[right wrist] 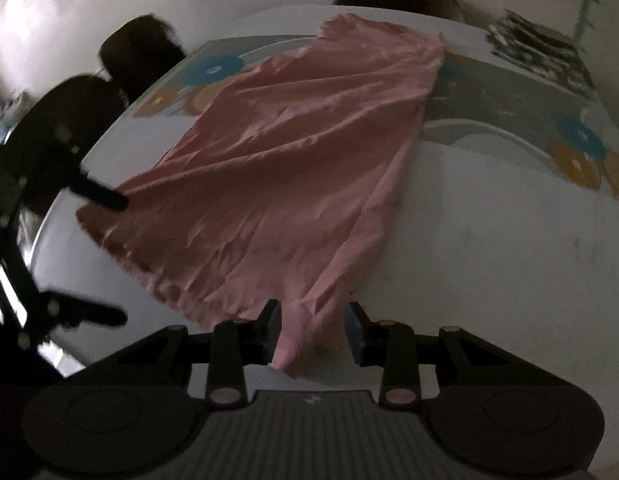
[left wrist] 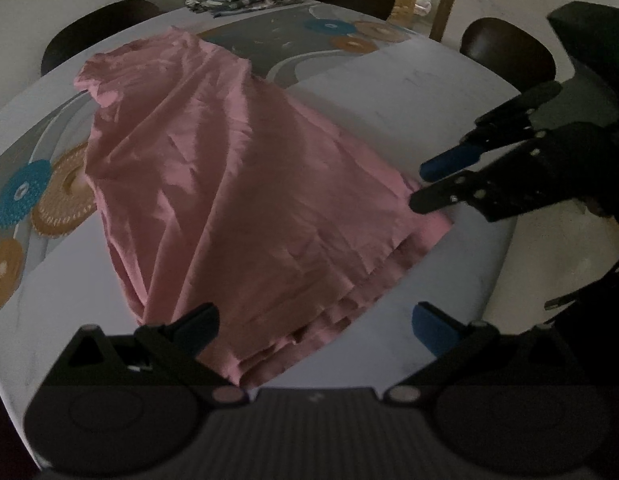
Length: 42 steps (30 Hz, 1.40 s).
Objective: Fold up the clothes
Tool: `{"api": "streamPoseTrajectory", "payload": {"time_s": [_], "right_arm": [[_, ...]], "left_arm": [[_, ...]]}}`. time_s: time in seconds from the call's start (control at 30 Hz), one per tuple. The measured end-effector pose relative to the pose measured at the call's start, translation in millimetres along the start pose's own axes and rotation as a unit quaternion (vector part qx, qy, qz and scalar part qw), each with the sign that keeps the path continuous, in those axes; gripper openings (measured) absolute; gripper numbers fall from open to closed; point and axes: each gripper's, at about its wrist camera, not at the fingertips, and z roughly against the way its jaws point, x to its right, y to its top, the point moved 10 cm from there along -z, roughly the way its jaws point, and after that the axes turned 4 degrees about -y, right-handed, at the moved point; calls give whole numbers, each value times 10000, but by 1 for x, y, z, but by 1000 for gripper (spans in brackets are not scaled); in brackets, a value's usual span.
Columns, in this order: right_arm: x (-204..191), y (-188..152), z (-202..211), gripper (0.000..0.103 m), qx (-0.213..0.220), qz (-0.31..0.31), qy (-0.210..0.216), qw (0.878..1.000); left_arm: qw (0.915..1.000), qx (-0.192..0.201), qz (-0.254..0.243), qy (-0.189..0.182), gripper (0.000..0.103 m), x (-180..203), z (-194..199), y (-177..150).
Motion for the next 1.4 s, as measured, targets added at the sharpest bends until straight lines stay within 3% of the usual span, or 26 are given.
{"api": "streamPoseTrajectory", "payload": {"time_s": [0.3,0.37,0.43,0.53,0.8,1.4], "right_arm": [[5,-3,-15,34,-20,-317,27,9995],[5,-3,-15,29,-17,-284,30,9996],[8,-4,-15,11,23,-162,-112,9998],[13,-5,-15,6,50,-246,-36,9997],[24,-8,-11,4,-12,37,199,9998],[127,-19,16,7,30,124,-216,9997]], "left_arm": [[9998,-10,90,155,103,-9,0,5],[9998,-40,122,155,103,-10,-2,5],[9996,-101,154,191,103,-10,-5,4],[9994,-169,201,209,103,-8,-9,3],[9978,-296,501,305,103,4,-21,12],[9977,-258,567,249,103,65,-43,51]]}}
